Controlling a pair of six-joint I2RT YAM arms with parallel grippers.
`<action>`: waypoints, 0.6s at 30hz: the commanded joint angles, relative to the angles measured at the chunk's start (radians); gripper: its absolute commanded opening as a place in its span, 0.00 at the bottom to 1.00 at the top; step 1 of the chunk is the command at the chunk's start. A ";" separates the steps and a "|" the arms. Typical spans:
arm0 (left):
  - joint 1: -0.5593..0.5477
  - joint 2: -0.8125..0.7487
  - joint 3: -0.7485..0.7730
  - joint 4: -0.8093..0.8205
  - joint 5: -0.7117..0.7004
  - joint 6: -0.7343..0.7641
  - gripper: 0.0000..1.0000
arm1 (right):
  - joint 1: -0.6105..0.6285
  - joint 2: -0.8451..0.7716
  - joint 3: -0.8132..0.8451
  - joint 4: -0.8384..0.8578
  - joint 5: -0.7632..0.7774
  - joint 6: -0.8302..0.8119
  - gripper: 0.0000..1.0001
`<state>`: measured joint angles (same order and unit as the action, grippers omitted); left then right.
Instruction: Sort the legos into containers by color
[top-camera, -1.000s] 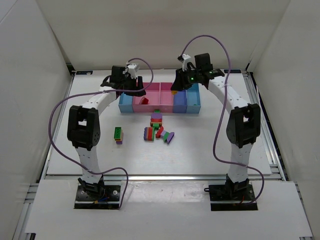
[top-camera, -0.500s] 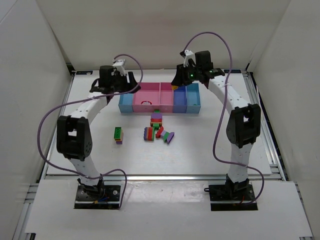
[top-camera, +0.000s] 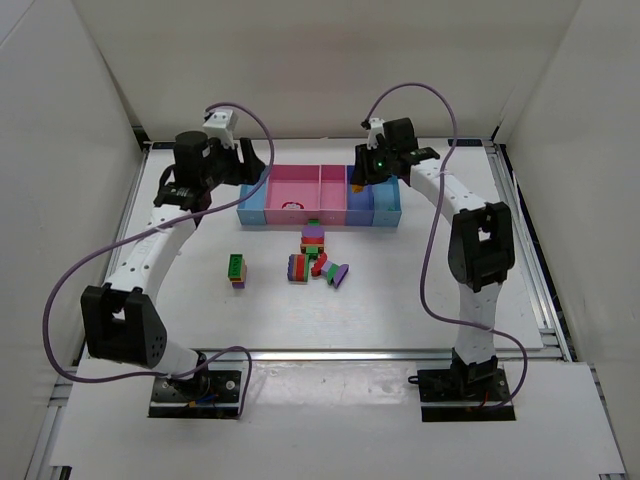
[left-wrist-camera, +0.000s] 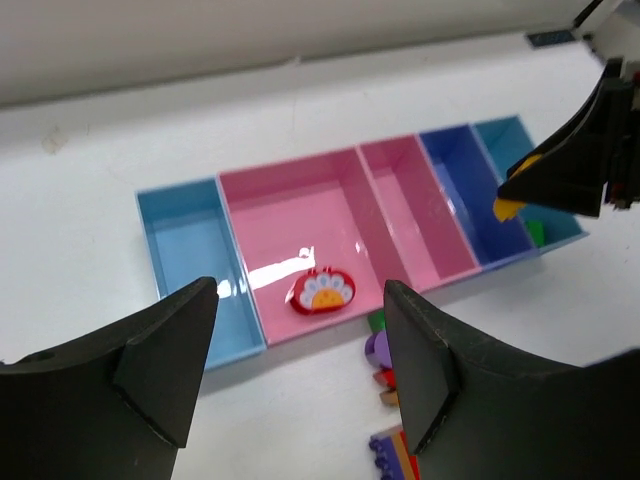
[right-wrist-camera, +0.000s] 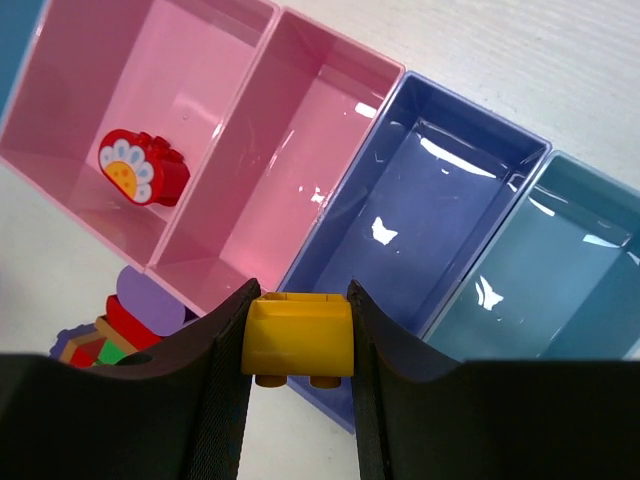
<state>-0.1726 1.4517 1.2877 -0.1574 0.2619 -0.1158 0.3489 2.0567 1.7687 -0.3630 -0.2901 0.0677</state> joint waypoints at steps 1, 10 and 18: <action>0.015 -0.027 -0.028 -0.073 -0.027 0.001 0.78 | 0.005 0.016 -0.003 0.039 0.022 -0.019 0.00; 0.059 -0.039 -0.070 -0.074 -0.010 -0.033 0.79 | 0.027 0.036 0.038 0.048 -0.035 -0.031 0.00; 0.081 -0.048 -0.090 -0.080 -0.012 -0.024 0.79 | 0.094 0.066 0.092 0.061 -0.047 -0.055 0.00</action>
<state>-0.1070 1.4517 1.2114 -0.2340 0.2508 -0.1394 0.4133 2.1059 1.8069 -0.3504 -0.3183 0.0380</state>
